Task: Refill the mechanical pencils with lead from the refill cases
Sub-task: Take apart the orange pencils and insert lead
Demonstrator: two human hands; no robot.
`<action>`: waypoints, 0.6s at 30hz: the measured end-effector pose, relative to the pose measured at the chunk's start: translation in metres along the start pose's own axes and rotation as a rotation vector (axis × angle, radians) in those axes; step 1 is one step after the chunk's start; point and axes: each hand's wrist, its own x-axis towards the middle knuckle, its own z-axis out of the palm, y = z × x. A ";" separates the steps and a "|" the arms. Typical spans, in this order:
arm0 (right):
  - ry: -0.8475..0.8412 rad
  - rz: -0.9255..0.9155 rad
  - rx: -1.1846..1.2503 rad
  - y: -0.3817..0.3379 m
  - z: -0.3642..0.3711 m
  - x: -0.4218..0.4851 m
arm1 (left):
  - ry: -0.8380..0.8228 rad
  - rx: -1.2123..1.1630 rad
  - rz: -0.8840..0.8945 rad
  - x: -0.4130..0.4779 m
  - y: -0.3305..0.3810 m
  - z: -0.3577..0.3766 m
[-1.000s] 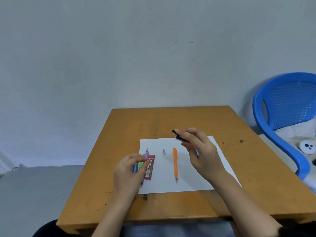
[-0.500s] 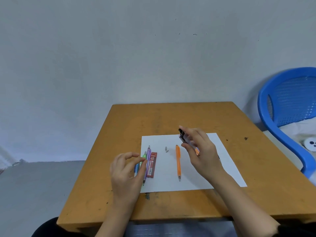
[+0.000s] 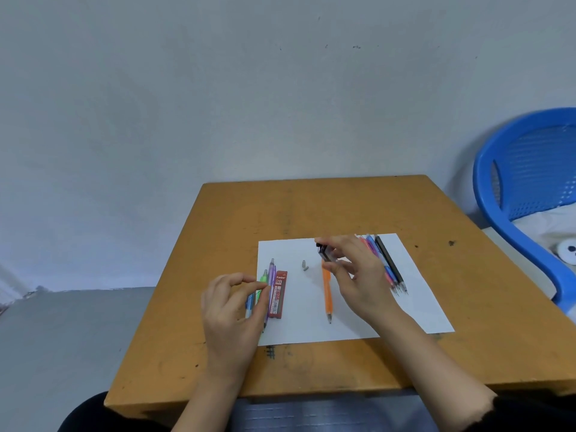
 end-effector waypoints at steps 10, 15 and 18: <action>-0.025 0.123 0.110 -0.013 0.002 0.003 | -0.001 -0.009 -0.012 0.000 0.000 -0.001; -0.032 0.245 0.244 -0.021 0.003 0.007 | -0.001 -0.011 -0.020 0.000 -0.001 -0.001; -0.067 0.373 0.272 -0.022 0.010 0.006 | 0.010 -0.012 -0.024 0.001 0.000 -0.002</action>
